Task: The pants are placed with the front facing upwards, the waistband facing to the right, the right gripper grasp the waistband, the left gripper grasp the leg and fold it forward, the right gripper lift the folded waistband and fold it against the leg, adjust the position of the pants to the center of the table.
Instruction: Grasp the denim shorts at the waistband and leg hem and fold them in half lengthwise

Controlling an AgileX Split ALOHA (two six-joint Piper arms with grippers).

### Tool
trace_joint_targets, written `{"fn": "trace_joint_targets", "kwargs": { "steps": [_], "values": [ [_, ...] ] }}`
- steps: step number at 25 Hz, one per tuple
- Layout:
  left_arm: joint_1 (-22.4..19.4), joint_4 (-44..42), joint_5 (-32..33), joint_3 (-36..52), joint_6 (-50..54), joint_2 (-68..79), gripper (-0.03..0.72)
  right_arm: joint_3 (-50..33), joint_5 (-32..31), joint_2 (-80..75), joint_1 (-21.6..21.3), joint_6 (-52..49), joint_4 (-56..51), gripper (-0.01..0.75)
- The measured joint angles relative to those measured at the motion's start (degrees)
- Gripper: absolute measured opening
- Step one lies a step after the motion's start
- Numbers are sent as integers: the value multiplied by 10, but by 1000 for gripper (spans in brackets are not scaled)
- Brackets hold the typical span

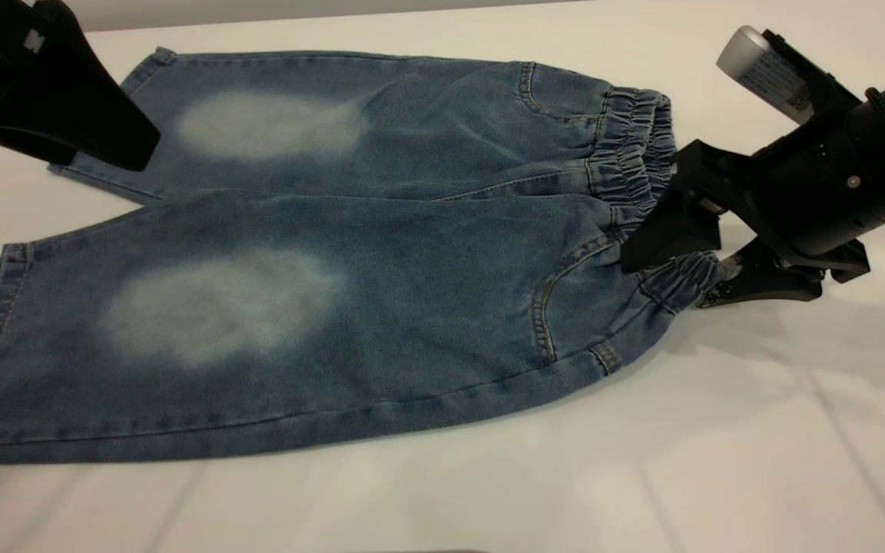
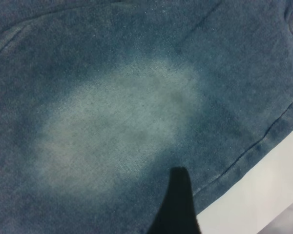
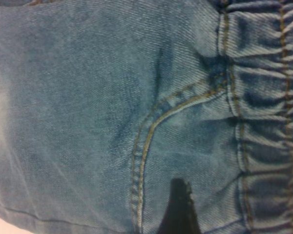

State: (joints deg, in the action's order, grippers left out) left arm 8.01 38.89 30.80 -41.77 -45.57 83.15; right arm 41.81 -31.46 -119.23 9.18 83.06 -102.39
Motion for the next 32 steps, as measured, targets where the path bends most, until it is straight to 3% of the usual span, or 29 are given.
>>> {"fn": "trace_joint_targets", "kwargs": {
  "steps": [8, 14, 16, 21, 26, 32],
  "values": [
    [0, -22, 0, 0, 0, 0, 574, 0, 14, 0, 0, 2, 2, 366],
    [0, -77, 0, 0, 34, 0, 574, 0, 17, -2, 0, 4, -6, 101],
    [0, -119, 2, 0, 67, 0, 574, 0, 17, -2, 0, 9, -7, 44],
    [0, -273, 40, 0, 169, 17, 574, 0, 17, -2, 0, 20, -10, 36],
    [0, -389, 64, 10, 191, 74, 557, 0, 17, -2, 0, 28, -16, 36],
    [0, -451, -14, 42, 205, 155, 548, 0, 17, -2, 0, 44, -18, 39]
  ]
}}
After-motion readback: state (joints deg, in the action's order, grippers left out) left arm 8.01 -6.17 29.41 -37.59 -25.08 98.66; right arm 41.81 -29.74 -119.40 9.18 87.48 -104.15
